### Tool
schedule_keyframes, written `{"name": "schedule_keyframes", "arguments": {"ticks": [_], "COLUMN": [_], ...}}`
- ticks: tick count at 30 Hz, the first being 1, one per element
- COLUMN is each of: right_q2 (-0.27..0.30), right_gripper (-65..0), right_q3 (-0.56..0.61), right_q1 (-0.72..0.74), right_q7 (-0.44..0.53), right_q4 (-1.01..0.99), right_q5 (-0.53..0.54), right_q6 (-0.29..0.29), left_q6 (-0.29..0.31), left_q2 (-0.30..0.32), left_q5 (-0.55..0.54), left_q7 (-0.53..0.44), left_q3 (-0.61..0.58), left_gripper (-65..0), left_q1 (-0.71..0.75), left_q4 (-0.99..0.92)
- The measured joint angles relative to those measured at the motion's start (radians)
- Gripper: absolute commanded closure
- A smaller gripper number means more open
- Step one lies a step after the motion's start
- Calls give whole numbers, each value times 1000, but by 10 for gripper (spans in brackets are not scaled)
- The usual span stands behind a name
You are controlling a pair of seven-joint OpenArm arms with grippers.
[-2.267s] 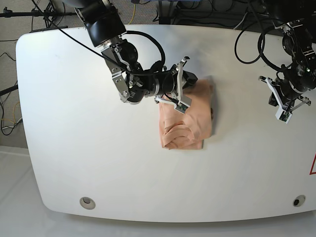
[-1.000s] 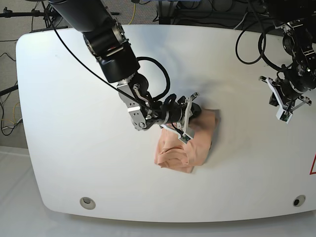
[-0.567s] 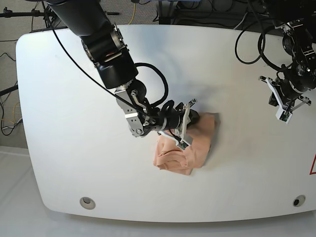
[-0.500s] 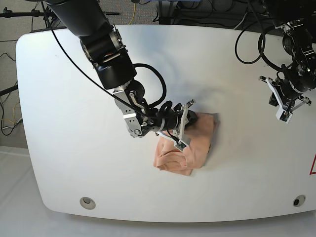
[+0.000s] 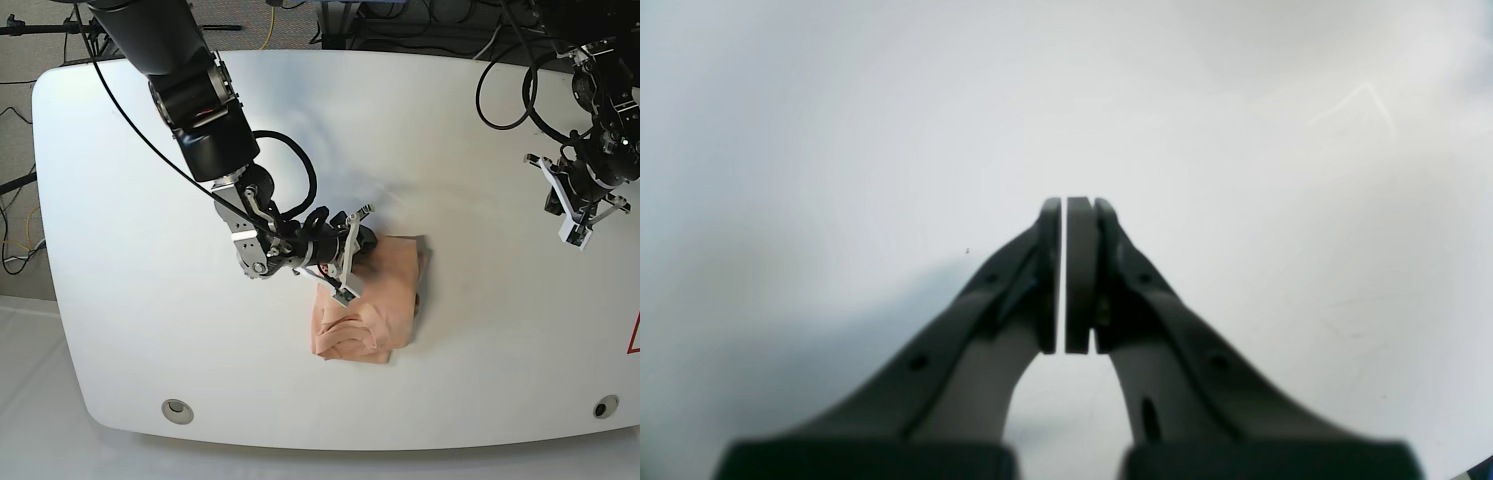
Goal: Fold the T-shirt properly
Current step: 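Press the top of the folded shirt flat with the right gripper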
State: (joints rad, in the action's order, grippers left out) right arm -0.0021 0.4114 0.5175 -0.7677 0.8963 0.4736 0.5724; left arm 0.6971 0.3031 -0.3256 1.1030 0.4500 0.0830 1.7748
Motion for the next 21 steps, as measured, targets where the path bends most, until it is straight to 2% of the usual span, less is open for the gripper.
{"name": "schedule_keyframes", "arguments": {"ticks": [9,16,21], "right_q2": [0,2,11], "right_gripper": [0,0,0], "right_q3": [0,-7,-91], "right_q1": [0,-24,-56], "right_q7": [-3,-31,-84], "right_q4": [6,114,198], "right_q5": [1,2,3], "right_q6": [0,-4,-3], "left_q6": [0,3,0], "left_q2": [0,8,48], "left_q5": [0,-8,6], "left_q7": [0,-23,-64], "left_q3": [0,32,87], "left_gripper": [-3,-3,-3], "left_q1": [0,0,-7], "left_q4": [0,0,-1]}}
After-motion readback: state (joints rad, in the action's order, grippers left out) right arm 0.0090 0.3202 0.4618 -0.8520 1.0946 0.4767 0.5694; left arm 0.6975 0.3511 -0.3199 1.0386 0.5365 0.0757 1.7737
